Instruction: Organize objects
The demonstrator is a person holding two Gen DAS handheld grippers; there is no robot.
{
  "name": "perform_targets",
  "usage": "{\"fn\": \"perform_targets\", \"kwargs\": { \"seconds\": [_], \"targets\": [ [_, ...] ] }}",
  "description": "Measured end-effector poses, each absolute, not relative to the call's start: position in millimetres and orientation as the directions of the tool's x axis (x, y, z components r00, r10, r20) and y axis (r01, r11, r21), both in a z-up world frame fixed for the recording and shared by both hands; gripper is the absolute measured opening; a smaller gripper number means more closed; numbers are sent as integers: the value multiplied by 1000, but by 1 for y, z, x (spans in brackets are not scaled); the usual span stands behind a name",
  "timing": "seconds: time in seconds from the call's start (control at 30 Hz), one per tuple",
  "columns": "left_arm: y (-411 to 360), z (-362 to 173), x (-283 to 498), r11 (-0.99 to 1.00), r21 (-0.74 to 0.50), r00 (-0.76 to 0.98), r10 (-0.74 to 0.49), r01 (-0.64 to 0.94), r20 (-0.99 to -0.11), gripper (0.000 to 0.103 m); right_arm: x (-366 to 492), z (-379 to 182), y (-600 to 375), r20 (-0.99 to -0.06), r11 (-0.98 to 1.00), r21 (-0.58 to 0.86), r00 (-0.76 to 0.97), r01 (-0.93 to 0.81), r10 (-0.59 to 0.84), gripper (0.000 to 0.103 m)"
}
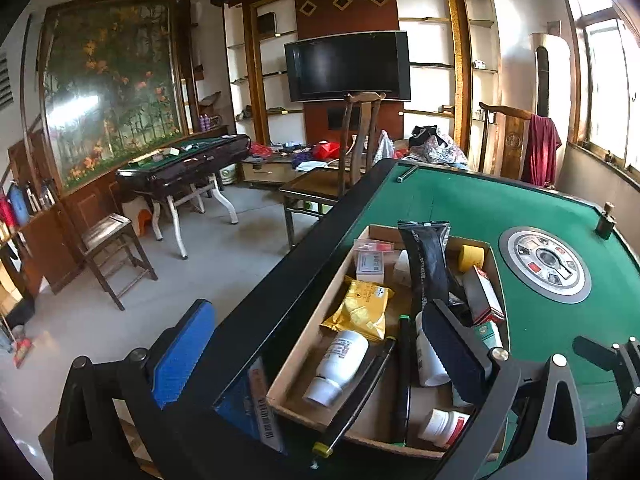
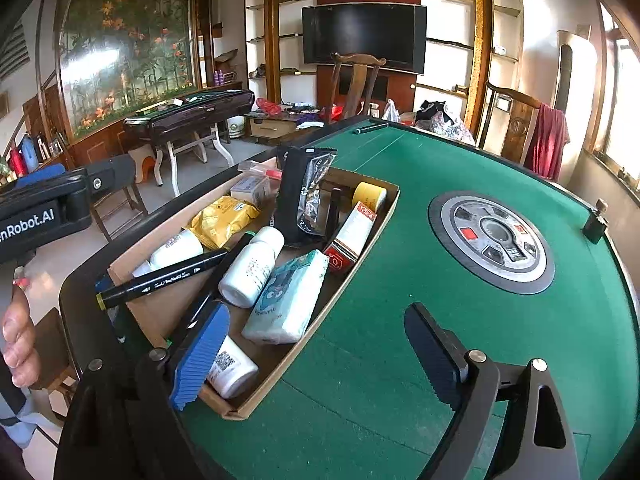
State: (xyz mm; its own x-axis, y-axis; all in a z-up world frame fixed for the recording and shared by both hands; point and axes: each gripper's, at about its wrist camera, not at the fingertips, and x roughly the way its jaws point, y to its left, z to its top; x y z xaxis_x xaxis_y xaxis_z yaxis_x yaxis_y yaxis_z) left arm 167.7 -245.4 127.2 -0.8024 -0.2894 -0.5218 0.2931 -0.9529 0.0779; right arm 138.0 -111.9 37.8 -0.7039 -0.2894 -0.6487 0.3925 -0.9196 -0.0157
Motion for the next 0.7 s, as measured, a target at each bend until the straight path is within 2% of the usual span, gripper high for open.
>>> {"fn": "perform_targets", "kwargs": {
  "seconds": [0.4, 0.7],
  "targets": [
    [-247, 126, 182, -942, 85, -775, -316, 324, -547, 103, 166, 42, -121, -622, -923, -112, -750, 369, -225, 96],
    [-245, 122, 185, -952, 82, -774, -289, 295, -564, 103, 173, 38, -130, -614, -919, -165, -767, 357, -187, 97]
  ]
}}
